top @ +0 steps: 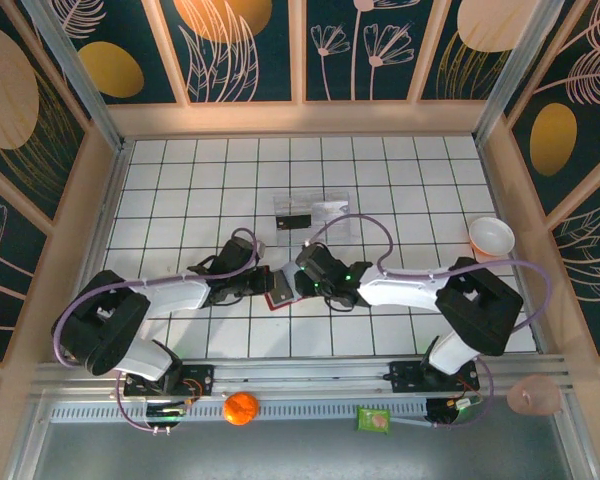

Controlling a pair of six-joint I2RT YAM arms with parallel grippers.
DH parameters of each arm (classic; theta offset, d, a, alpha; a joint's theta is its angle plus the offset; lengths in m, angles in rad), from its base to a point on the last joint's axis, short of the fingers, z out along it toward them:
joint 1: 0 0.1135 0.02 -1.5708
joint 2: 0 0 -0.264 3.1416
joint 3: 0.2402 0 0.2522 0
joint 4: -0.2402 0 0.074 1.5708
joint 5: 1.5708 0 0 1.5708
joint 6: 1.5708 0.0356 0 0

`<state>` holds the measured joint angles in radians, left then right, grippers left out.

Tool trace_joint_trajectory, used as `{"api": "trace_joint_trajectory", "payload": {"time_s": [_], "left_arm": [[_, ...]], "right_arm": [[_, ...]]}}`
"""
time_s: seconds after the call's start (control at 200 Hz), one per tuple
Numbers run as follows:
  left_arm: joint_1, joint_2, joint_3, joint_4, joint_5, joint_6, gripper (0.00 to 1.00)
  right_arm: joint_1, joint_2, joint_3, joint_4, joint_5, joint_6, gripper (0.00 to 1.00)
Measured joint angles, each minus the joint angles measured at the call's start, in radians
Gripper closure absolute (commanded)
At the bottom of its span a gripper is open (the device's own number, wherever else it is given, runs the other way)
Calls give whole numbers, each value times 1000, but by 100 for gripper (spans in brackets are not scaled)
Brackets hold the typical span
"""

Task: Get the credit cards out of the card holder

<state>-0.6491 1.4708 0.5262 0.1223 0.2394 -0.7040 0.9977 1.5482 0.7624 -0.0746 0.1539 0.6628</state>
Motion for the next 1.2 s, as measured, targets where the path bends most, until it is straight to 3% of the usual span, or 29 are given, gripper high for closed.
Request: {"api": "trace_joint_trajectory", "payload": {"time_s": [0.24, 0.43, 0.681, 0.986, 1.201], "left_arm": [[0, 7, 13, -7, -4, 19, 100], [0, 6, 25, -25, -12, 36, 100], [0, 8, 37, -34, -11, 43, 100], [-29, 21, 139, -53, 43, 45, 100], [-125, 177, 234, -48, 98, 45, 100]], "right_arm": [[-45, -140, -51, -46, 47, -4, 58], [-75, -128, 27, 5, -152, -115, 68], [-78, 9, 108, 75, -358, -183, 68], [-167, -127, 0, 68, -262, -138, 68], [-216, -269, -57, 45, -187, -117, 68]]}}
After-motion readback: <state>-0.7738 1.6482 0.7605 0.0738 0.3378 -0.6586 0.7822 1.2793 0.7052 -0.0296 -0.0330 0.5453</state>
